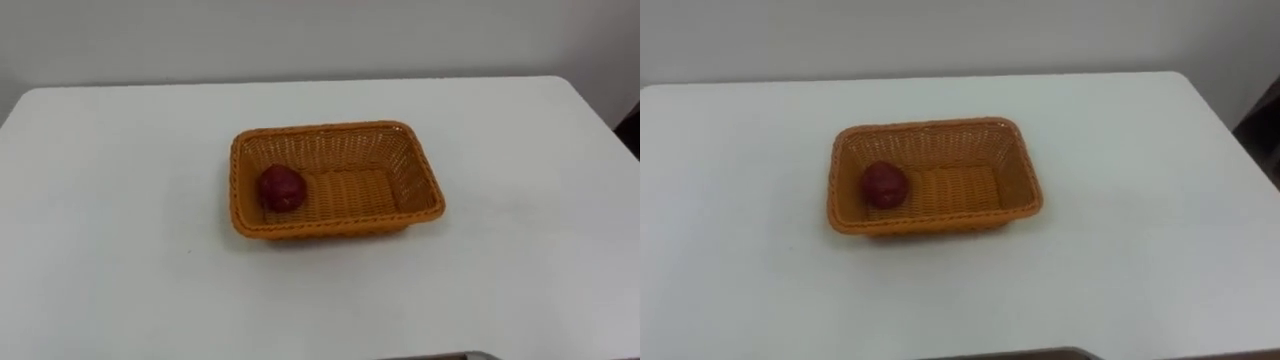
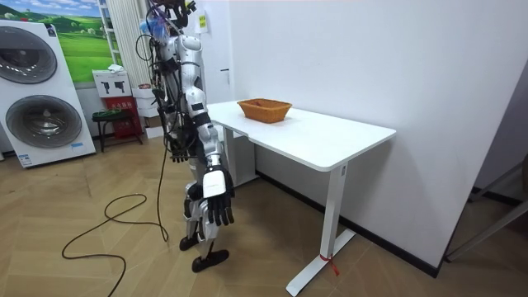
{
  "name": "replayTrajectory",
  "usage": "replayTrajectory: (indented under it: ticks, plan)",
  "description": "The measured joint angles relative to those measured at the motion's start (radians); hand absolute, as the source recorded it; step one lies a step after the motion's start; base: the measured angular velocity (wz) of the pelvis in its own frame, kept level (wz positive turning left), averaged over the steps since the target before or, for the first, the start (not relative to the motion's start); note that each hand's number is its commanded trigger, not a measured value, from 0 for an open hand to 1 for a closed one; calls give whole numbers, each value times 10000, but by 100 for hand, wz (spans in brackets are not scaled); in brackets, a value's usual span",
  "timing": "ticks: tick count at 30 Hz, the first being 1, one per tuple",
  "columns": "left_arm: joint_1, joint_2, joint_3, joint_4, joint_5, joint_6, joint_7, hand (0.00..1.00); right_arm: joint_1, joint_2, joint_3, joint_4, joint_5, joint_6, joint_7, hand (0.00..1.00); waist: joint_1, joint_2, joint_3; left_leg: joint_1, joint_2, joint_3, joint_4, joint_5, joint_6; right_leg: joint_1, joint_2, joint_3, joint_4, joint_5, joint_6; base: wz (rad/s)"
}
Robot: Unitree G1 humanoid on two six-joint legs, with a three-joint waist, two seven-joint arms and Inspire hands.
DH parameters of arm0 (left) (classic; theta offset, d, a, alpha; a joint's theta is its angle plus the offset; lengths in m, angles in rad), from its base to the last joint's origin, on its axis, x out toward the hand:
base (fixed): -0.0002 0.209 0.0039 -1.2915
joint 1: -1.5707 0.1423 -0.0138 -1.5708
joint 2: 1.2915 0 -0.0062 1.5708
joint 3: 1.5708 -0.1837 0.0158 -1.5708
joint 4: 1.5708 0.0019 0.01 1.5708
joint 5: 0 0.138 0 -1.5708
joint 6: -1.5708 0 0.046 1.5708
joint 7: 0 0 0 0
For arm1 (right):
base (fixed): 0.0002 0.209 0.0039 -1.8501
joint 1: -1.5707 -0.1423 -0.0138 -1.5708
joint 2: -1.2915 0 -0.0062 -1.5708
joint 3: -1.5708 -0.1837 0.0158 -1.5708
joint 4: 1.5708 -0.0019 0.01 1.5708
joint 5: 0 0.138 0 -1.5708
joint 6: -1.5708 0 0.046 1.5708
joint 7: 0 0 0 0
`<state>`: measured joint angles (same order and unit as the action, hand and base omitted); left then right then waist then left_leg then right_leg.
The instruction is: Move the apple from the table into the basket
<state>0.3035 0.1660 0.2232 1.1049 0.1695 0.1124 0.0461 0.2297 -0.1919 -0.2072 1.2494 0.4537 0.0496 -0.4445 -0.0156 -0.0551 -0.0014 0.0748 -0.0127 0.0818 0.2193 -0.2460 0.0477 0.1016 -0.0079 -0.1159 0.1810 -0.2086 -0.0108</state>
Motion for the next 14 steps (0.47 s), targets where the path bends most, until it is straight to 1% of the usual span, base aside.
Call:
replayTrajectory:
  ticks: [1, 2, 5, 7, 9, 12, 14]
  plan:
    - [-9, -23, -32, 81, -5, 45, -1, 0, -144, 18, 250, 163, -453, 153, 404, 0, -11, 26, 9, 1, -5, -21, -7, -3, 3, 24, -7, -43, -36, -1, 3, 9]
    - [-15, -30, -120, 160, -5, 117, -3, 0, -233, 46, 338, 301, -790, 171, 783, 0, -28, 63, 7, 23, -11, -55, -16, -3, 3, 77, -11, -131, -90, 3, 8, 10]
    - [16, -61, -134, 149, -4, 142, -87, 0, -218, 79, 551, 344, -1619, 232, 1386, 0, -28, 131, 15, 54, -12, -74, -48, -4, 3, 146, -22, -228, -117, -1, 10, 10]
    - [6, -141, -129, 148, 0, 148, -134, 0, -247, 74, 900, 337, -2397, 398, 1850, 0, 36, 226, 7, 52, 0, -54, -88, -3, 1, 153, -11, -229, -100, -3, 8, -3]
    - [0, -224, -124, 151, -4, 173, -158, 0, -238, 80, 1088, 354, -2802, 435, 2152, 0, 68, 286, 9, 73, -6, -103, -87, -3, 1, 189, -17, -243, -102, -3, 8, 0]
    - [-12, -237, -134, 150, -3, 199, -157, 0, -236, 166, 1169, 391, -3383, 625, 2515, 0, 156, 291, 12, 99, -9, -108, -67, -3, 1, 221, -22, -246, -102, -3, 8, 0]
    - [-7, -241, -165, 157, -3, 220, -157, 0, -223, 219, 1363, 410, -3686, 753, 2652, 0, 215, 276, 42, 176, -11, -110, -71, -3, 2, 293, -26, -248, -101, -3, 9, 0]
